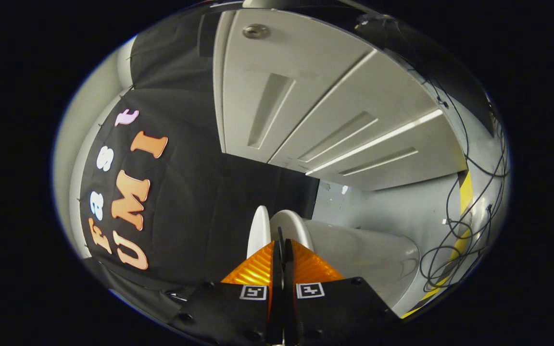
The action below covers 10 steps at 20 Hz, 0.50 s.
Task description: Open the toilet lid.
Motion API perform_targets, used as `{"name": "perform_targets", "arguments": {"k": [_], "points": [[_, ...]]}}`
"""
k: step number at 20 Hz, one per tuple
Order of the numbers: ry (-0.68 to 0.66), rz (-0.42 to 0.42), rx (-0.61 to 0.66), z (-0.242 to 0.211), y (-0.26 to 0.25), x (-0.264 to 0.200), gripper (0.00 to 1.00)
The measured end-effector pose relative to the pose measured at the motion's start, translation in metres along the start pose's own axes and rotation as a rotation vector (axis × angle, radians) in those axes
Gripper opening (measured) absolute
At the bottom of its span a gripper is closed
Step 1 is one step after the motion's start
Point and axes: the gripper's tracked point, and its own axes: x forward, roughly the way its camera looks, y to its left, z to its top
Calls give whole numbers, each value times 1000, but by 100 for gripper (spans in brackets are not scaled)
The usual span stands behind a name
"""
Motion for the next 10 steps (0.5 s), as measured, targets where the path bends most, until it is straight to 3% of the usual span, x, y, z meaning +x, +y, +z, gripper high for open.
{"name": "perform_targets", "arguments": {"k": [10], "points": [[-16,70,-92,3,76,-10,9]]}}
